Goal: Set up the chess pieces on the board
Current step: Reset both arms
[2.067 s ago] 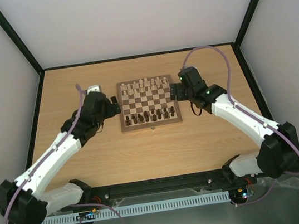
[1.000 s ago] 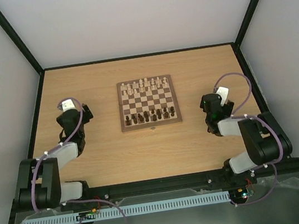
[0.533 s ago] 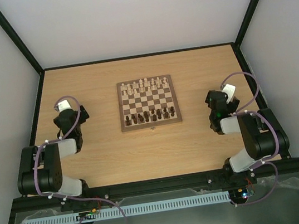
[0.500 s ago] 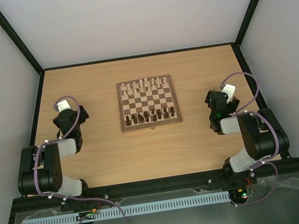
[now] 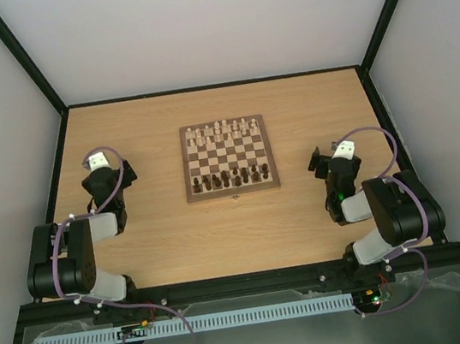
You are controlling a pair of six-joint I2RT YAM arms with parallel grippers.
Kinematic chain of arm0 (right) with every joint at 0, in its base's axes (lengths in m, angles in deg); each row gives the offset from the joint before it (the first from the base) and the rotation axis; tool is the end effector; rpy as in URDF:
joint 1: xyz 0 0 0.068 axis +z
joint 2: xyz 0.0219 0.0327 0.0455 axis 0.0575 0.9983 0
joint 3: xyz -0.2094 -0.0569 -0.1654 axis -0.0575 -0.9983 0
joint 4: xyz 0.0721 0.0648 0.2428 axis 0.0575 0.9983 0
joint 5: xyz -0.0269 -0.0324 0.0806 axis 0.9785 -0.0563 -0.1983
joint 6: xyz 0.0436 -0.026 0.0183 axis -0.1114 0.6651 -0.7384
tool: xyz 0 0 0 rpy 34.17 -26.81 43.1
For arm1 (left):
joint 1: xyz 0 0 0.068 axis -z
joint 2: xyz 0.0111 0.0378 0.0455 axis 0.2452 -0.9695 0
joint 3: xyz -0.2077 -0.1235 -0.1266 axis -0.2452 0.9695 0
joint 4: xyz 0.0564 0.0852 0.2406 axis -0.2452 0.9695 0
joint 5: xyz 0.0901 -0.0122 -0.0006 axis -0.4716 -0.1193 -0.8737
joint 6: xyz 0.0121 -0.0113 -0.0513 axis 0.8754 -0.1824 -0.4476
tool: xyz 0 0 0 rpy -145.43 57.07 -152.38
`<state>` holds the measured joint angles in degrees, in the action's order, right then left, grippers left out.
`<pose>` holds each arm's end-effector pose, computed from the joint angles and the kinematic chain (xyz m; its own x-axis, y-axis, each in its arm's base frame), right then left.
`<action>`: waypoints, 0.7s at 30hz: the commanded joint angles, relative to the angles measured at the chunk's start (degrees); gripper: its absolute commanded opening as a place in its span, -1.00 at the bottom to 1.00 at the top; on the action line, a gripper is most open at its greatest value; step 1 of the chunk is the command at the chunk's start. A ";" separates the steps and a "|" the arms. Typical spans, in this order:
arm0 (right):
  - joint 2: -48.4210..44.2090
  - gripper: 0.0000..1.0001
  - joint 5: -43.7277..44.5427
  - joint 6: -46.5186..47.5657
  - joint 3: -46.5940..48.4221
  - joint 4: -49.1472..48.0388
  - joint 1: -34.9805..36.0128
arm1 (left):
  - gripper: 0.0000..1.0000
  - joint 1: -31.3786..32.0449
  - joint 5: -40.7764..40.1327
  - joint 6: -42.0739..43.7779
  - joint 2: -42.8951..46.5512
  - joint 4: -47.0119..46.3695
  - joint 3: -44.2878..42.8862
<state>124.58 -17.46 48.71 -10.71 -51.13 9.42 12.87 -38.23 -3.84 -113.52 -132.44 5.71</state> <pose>0.2293 0.0102 0.1458 -0.0415 0.1614 -0.9860 0.3118 0.9397 0.1406 0.2734 0.0156 0.1633 -0.2124 -0.2011 -0.9563 -0.3241 0.9377 -0.1252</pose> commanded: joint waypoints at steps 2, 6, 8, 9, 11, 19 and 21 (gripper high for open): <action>0.46 0.97 -3.93 2.57 -0.01 -5.08 0.17 | 0.99 -0.26 3.41 1.15 1.65 -3.47 1.32; 1.20 0.97 -3.66 2.79 -0.29 -6.75 0.19 | 0.99 -0.19 4.77 1.26 4.44 -8.40 5.27; 1.05 0.97 -3.83 2.70 -0.10 -6.30 0.19 | 0.99 -0.09 4.57 1.92 3.69 -8.44 4.71; 0.96 0.97 -3.85 2.68 -0.11 -5.83 0.20 | 0.99 -0.08 4.03 1.97 3.17 -8.32 4.29; 1.10 0.97 -3.81 2.71 -0.08 -6.15 0.15 | 0.99 -0.08 3.46 2.56 2.55 -9.03 3.95; 0.96 0.97 -3.85 2.56 0.32 -5.25 0.08 | 0.99 2.64 -2.51 4.24 -1.38 -12.79 3.50; 0.97 0.97 -3.87 2.56 0.21 -5.32 0.13 | 0.99 2.93 -2.13 5.02 -1.22 -13.97 4.20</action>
<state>125.43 -21.67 50.94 -10.80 -53.77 9.53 15.30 -38.91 -0.63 -114.68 -140.79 9.80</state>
